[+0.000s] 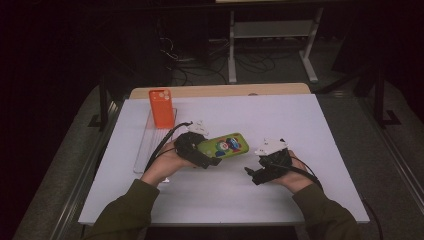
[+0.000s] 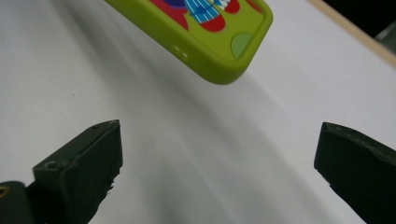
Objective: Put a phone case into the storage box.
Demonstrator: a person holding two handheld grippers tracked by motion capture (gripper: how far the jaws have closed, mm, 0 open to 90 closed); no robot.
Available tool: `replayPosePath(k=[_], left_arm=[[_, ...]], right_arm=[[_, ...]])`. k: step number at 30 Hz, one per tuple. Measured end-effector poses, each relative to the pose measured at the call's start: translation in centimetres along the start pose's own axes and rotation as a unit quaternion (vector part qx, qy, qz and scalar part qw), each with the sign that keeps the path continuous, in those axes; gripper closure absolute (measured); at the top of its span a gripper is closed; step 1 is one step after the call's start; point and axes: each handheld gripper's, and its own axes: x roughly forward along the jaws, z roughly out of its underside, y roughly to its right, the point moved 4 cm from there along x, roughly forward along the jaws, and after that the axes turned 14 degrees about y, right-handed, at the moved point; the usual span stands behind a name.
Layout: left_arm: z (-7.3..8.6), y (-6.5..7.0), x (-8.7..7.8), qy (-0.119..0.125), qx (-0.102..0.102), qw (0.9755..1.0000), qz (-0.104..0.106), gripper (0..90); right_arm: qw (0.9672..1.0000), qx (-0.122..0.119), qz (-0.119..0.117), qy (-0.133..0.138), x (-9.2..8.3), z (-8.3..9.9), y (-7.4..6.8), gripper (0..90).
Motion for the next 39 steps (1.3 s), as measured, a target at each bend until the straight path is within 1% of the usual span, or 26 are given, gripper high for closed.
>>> replayPosePath(k=[1,2,3,4,7,12,13,14,16,18,19,20,21,23,24,25,26,29,31,32,33,35,36,37,38,39], left_arm=[[0.0,0.0,0.0,0.002,0.0,1.0,-0.001,15.2],[0.0,0.0,0.0,0.001,0.0,1.0,-0.002,15.2],[0.0,0.0,0.0,0.001,-0.001,1.0,-0.001,15.2],[-0.1,-0.1,0.0,0.002,0.005,1.0,0.0,15.2],[0.0,-0.1,0.0,0.0,0.006,1.0,0.0,15.3],[0.0,-0.1,0.0,-0.002,0.008,1.0,0.003,15.2],[0.0,0.0,0.0,-0.003,0.009,0.9999,0.002,15.2],[0.0,0.0,0.1,-0.002,0.013,0.9999,0.004,15.3],[0.0,0.0,0.1,-0.001,0.012,0.9999,0.005,15.3],[0.0,0.0,0.2,0.001,0.01,0.9999,0.005,15.3],[0.0,0.1,0.2,0.003,0.003,1.0,0.003,15.3],[0.0,0.2,0.2,0.005,0.002,1.0,0.003,15.2],[0.0,0.2,0.2,0.006,0.001,1.0,0.003,15.3],[0.0,0.1,0.2,0.005,0.003,1.0,0.003,15.3],[0.0,0.2,0.2,0.003,0.0,1.0,0.003,15.3],[0.0,0.2,0.2,0.001,0.0,1.0,0.003,15.3],[0.0,0.2,0.2,0.001,0.0,1.0,0.003,15.3],[0.0,0.2,0.2,0.001,-0.001,1.0,0.003,15.3],[0.0,0.2,0.2,0.0,0.001,1.0,0.003,15.3],[0.0,0.1,0.1,-0.004,0.004,1.0,0.004,15.3],[0.0,0.1,0.1,-0.004,0.005,1.0,0.005,15.3],[0.0,0.2,0.2,-0.002,0.004,1.0,0.005,15.3],[0.1,0.2,0.2,-0.003,0.005,1.0,0.005,15.3],[0.0,0.2,0.2,-0.003,0.005,1.0,0.005,15.3],[0.0,0.2,0.1,-0.004,0.005,1.0,0.005,15.3],[0.0,0.2,0.1,-0.004,0.005,1.0,0.005,15.3]], right_arm=[[1.0,-0.009,0.002,0.001,0.0,-0.1,-0.1,0.5],[0.9997,-0.026,0.005,0.002,0.0,-0.1,-0.1,0.5],[0.9994,-0.034,0.006,0.005,0.0,-0.2,-0.3,0.5],[0.9987,-0.05,0.008,0.006,0.0,-0.3,-0.3,0.5],[0.9971,-0.073,0.016,0.015,0.0,-0.5,-0.7,0.5],[0.9916,-0.126,0.027,0.014,0.0,-0.7,-1.2,0.6],[0.9897,-0.14,0.028,0.017,0.1,-0.7,-1.2,0.6],[0.9889,-0.144,0.031,0.018,0.1,-0.7,-1.4,0.6],[0.9854,-0.165,0.037,0.017,0.2,-0.7,-1.6,0.6],[0.9808,-0.19,0.042,0.016,0.2,-0.7,-1.8,0.6],[0.9794,-0.196,0.044,0.015,0.3,-0.7,-1.9,0.6],[0.9758,-0.213,0.047,0.014,0.3,-0.7,-1.9,0.6],[0.9759,-0.212,0.049,0.017,0.3,-0.7,-2.1,0.6],[0.9717,-0.229,0.055,0.019,0.4,-0.7,-2.2,0.6],[0.9683,-0.244,0.053,0.015,0.4,-0.7,-2.1,0.6],[0.9686,-0.241,0.059,0.021,0.4,-0.8,-2.3,0.6],[0.9641,-0.259,0.057,0.017,0.4,-0.8,-2.2,0.6],[0.9586,-0.277,0.062,0.023,0.4,-0.9,-2.4,0.6],[0.9537,-0.291,0.072,0.026,0.4,-1.0,-2.5,0.6],[0.9519,-0.295,0.076,0.03,0.4,-1.1,-2.6,0.6],[0.951,-0.295,0.086,0.036,0.5,-1.1,-2.7,0.6],[0.9444,-0.314,0.088,0.039,0.5,-1.1,-2.8,0.6],[0.9438,-0.315,0.091,0.041,0.6,-1.2,-2.9,0.6],[0.9414,-0.322,0.092,0.043,0.6,-1.2,-2.9,0.6],[0.9404,-0.324,0.093,0.045,0.6,-1.2,-3.0,0.8],[0.9384,-0.329,0.096,0.047,0.6,-1.3,-3.1,0.8]])
